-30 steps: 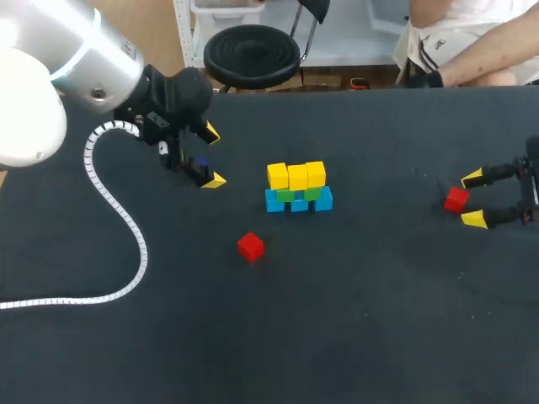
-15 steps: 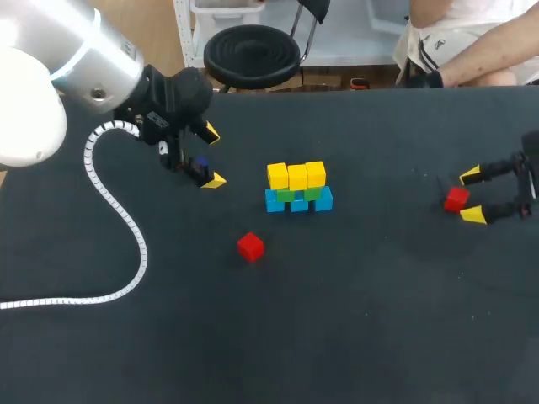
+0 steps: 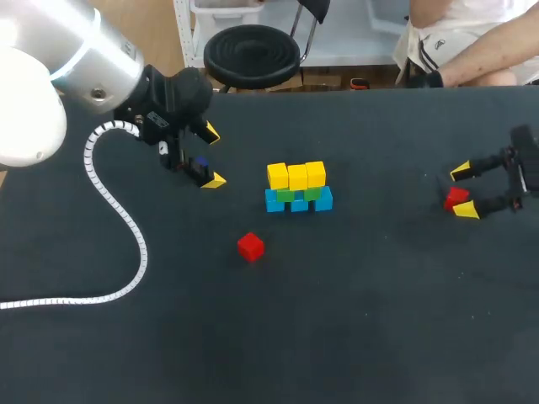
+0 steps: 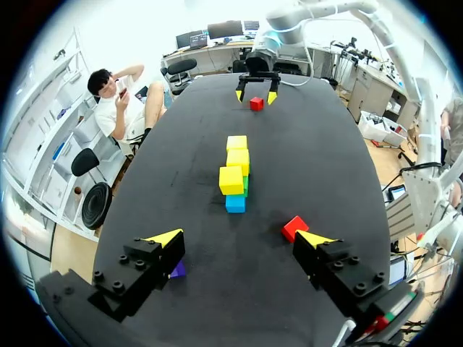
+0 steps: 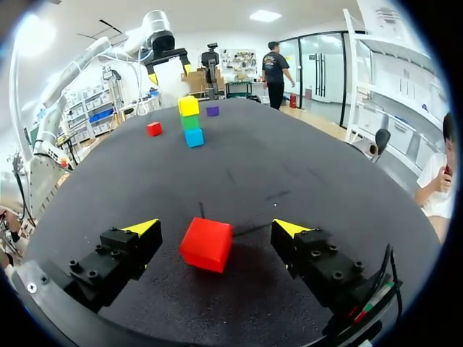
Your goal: Place the blue cubes, place green cubes on the blue cubes, place the yellow cubes on the green cubes, then place the red cubes on the yellow cubes, and place purple cube on the red cubes.
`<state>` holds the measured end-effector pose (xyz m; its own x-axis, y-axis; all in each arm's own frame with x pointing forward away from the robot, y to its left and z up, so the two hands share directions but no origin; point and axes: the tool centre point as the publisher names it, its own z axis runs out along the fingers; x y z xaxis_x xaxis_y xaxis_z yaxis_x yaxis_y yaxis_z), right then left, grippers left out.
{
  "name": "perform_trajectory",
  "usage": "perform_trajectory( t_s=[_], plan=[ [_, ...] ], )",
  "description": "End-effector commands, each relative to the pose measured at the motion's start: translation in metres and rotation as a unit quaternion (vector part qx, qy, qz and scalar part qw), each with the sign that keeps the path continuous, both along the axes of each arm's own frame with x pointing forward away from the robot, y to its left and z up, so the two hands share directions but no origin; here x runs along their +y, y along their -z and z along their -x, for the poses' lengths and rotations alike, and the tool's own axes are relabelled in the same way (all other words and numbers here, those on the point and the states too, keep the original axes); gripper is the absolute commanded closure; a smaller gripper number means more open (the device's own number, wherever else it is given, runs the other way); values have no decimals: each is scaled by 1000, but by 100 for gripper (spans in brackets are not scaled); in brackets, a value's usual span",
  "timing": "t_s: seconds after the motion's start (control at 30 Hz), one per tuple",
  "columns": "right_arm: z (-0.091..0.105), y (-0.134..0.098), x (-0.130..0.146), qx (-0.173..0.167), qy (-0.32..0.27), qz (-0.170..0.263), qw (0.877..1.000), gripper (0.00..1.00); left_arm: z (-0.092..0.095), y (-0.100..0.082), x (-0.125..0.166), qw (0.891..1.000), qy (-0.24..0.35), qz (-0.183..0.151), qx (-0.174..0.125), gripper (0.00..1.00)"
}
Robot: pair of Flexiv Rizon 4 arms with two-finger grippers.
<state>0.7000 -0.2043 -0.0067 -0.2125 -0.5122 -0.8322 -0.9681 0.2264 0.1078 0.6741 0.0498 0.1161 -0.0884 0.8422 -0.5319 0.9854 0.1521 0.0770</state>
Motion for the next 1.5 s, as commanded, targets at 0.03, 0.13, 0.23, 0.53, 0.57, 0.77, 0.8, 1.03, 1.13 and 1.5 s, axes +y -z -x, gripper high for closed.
perform_trajectory(
  t_s=[0.03, 0.13, 0.23, 0.53, 0.57, 0.77, 0.8, 1.03, 1.13, 1.5],
  plan=[
    [1, 4, -2, 3, 1, 2, 1000, 0, 0, -1, 0, 1000, -1, -2, 0, 0],
    [4, 5, -4, 3, 2, 4, 1000, 0, 0, -1, 0, 1000, -1, -2, 0, 0],
    [7, 5, -6, 2, 4, 5, 1000, 9, 0, -1, 0, 1000, -1, -2, 0, 0],
    [10, 5, -4, -3, -4, 11, 1000, 100, 0, -1, 0, 1000, -1, -2, 0, 0],
    [11, 4, -3, -5, -9, 11, 1000, 100, 0, -1, 0, 1000, -1, -2, 0, 0],
    [22, -7, -1, -13, -36, 12, 999, 100, 0, -1, 0, 1000, -1, -2, 0, 0],
    [24, -10, -1, -16, -42, 15, 999, 100, 0, -1, 0, 1000, -1, -2, 0, 0],
    [34, -34, 1, -24, -46, 18, 998, 100, 0, -1, 0, 1000, -1, -2, 0, 0],
    [37, -46, 5, -28, -49, 23, 998, 100, 0, -1, 0, 1000, -1, -2, 0, 0],
    [46, -80, 21, -55, -65, 14, 996, 100, 0, -1, 0, 1000, -1, -2, 0, 0]
  ],
)
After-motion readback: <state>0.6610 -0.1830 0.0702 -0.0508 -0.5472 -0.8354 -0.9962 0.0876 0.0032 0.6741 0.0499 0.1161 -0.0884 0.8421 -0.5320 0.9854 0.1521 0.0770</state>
